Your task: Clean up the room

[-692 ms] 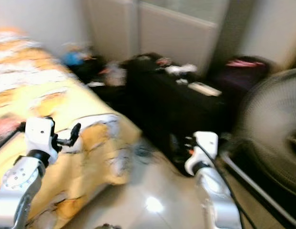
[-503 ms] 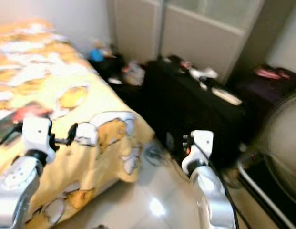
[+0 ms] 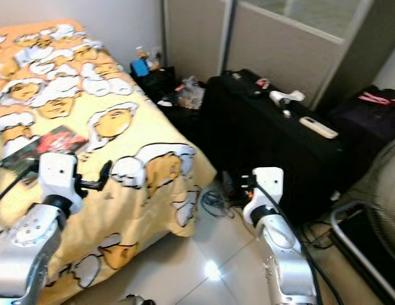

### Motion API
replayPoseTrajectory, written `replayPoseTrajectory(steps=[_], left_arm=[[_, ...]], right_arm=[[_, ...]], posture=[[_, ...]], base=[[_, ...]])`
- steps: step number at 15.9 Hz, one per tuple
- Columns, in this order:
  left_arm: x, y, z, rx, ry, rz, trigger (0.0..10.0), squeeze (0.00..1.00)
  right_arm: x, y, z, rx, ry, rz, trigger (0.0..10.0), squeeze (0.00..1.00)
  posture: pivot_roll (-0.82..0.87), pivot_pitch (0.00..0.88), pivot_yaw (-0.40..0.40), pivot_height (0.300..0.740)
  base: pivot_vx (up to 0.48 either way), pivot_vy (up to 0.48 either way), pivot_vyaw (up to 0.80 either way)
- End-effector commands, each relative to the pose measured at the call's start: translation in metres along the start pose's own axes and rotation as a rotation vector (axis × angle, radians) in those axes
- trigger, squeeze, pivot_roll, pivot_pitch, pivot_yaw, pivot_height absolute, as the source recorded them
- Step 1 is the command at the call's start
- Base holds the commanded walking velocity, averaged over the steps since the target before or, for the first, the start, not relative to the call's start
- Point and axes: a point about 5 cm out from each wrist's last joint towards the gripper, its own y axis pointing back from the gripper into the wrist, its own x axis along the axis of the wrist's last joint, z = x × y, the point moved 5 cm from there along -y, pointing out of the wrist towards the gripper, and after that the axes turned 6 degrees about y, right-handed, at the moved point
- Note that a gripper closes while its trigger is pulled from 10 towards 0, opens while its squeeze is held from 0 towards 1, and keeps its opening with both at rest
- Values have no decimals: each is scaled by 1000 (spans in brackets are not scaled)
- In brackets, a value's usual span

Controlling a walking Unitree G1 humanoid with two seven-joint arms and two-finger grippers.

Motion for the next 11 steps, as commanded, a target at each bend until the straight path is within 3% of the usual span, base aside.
replayPoseTrajectory(steps=[1, 4, 11], left_arm=[[0, 1, 4, -16, -9, -3, 10000, 0], [0, -1, 6, -35, -18, -14, 10000, 0], [3, -11, 3, -25, -24, -13, 10000, 0]], right_arm=[[-3, 2, 6, -12, 6, -13, 10000, 0], [-2, -1, 9, -39, -2, -21, 10000, 0], [2, -12, 3, -5, 15, -34, 10000, 0]], posture=[[-104, 0, 7, 740], [-112, 0, 8, 740], [-124, 0, 8, 740]], base=[[0, 304, 0], [0, 289, 800], [0, 276, 0]])
